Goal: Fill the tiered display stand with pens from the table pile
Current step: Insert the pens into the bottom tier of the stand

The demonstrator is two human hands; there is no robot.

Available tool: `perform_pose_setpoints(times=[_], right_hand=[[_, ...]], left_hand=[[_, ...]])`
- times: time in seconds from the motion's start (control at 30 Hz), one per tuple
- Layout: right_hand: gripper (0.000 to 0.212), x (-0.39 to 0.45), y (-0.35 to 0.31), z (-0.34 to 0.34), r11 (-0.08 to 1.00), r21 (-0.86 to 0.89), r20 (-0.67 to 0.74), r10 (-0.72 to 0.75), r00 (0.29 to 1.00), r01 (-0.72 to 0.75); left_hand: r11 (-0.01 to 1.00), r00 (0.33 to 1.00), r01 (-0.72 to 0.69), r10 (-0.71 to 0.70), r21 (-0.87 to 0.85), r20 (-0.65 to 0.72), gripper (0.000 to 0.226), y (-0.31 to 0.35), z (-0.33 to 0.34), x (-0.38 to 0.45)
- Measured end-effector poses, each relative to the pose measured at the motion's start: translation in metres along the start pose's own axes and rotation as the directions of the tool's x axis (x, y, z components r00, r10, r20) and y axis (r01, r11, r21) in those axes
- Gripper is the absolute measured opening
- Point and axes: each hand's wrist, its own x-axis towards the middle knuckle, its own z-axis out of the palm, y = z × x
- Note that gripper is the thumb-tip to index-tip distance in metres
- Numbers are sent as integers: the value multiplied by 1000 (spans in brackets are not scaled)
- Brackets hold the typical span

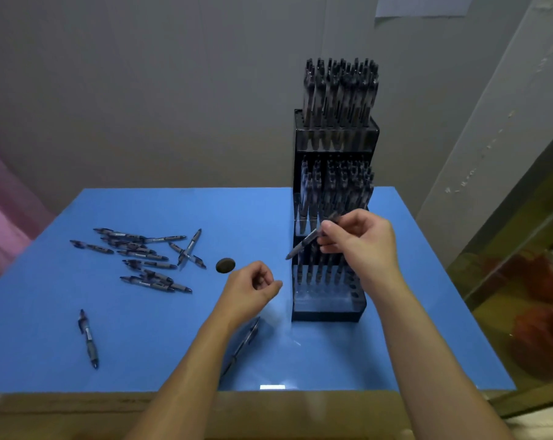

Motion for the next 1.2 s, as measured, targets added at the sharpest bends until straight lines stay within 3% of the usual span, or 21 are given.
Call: perform_pose_setpoints(times=[0.13,0.23,0.47,0.9,1.2], right_hand=[[20,2,8,-2,927,-371,-63,-77,995,49],[19,0,13,5,874,-484,-55,-84,995,47],[20,-4,22,24,848,-529,-62,-17,998,-18],[28,-8,24,37,750,-661,14,-12,1000,18],[27,-11,43,45,705,-709,80,108,991,-20]], left_hand=[[999,998,24,-25,-25,-52,17,-12,-8,1],[999,995,31,-33,-24,-92,12,-18,-14,4],[999,992,1,-6,-38,-128,12,-24,-25,8],[998,988,-35,28,-43,-153,13,-21,-24,9],[999,986,-26,23,-18,-166,15,-20,-21,7]])
